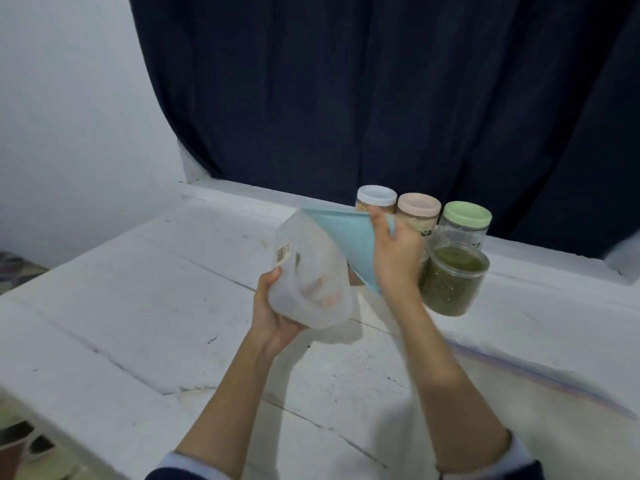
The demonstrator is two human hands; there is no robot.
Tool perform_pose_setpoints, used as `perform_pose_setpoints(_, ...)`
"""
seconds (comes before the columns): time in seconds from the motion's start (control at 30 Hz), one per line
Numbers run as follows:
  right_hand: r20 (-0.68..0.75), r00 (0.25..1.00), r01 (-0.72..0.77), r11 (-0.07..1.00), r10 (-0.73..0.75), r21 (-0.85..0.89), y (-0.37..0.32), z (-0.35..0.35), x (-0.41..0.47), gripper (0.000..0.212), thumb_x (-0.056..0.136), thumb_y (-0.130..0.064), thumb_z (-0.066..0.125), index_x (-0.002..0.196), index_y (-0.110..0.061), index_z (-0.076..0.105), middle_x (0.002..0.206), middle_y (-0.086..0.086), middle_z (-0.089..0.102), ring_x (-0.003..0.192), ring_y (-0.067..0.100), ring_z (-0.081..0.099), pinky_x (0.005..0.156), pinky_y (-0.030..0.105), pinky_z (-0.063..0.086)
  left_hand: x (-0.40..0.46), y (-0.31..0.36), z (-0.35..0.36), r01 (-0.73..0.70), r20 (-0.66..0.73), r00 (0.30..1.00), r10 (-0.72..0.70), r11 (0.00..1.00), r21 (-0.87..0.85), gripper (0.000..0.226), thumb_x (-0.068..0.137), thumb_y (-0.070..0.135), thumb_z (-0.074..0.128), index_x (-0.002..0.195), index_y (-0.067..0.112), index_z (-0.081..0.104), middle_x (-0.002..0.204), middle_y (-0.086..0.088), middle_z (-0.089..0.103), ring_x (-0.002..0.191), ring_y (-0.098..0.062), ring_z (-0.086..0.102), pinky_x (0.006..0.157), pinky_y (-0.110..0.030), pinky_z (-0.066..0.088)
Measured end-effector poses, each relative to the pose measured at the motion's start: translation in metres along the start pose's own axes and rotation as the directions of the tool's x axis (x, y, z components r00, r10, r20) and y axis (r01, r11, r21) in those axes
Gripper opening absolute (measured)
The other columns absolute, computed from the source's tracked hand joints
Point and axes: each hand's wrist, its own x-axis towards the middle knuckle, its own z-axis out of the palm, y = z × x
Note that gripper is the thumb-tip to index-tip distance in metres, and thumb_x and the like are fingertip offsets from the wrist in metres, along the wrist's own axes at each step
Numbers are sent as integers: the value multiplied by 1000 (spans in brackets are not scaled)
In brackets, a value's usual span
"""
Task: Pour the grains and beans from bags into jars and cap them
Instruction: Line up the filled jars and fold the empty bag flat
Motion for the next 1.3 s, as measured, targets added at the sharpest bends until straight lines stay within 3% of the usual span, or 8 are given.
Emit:
perform_pose_setpoints(0.2,-344,891,-237,949,297,207,10,-23,56,47,99,-42,45,63,-12,40,61,-3,40,56,9,39,47,13,34,-32,19,-57,260,145,953,-265,964,49,83,67,45,71,140,20,40,150,-24,26,131,-45,32,103,-60,31)
perform_pose_setpoints(0.33,-111,900,-384,887,422,258,20,-4,53,42,96,-49,47,99,-10,61,92,0,65,85,16,63,78,29,53,-37,31,-71,273,-128,958,-256,952,136,77,56,28,86,123,1,59,123,-24,58,107,-44,59,84,-53,52)
perform_pose_setpoints(0.43,125,894,-447,856,430,259,25,15,39,32,96,-48,48,87,-20,63,89,-1,69,85,18,68,83,36,56,-32,50,-77,362,-268,919,-289,888,283,54,80,19,67,128,-2,55,123,-22,60,101,-35,65,78,-42,57)
perform_pose_setpoints(0.67,358,829,-458,889,429,-5,17,58,21,76,80,-66,59,105,5,64,104,20,70,96,36,68,93,48,52,-13,120,-77,344,-381,924,35,363,866,20,93,1,51,105,7,66,89,-8,72,81,-19,69,88,-38,53)
perform_pose_setpoints(0.73,397,817,-426,902,418,-73,16,67,19,61,90,-52,56,98,8,64,86,13,69,78,26,66,77,23,54,-7,136,-63,217,-318,936,150,465,858,24,99,22,46,105,11,66,98,-9,70,88,-23,66,82,-36,53)
perform_pose_setpoints(0.83,436,821,-331,929,369,-163,12,85,15,55,94,-48,51,85,6,60,76,13,56,71,20,54,57,24,40,0,156,-40,81,-199,973,118,632,771,60,90,60,31,119,17,60,112,-2,70,101,-18,67,86,-33,53)
perform_pose_setpoints(1.0,388,872,-259,954,297,-149,18,103,10,58,92,-48,54,78,8,56,73,27,53,63,30,53,62,25,39,1,158,-19,-20,-94,960,263,401,916,21,82,2,68,100,12,72,87,-1,73,78,-15,67,71,-22,55)
perform_pose_setpoints(1.3,271,869,-369,907,414,-201,107,79,-45,24,84,0,67,107,-7,62,114,8,61,114,27,56,99,36,45,2,167,-83,66,-489,679,547,618,783,23,81,-9,64,101,2,68,76,-6,63,65,-20,58,70,-29,52)
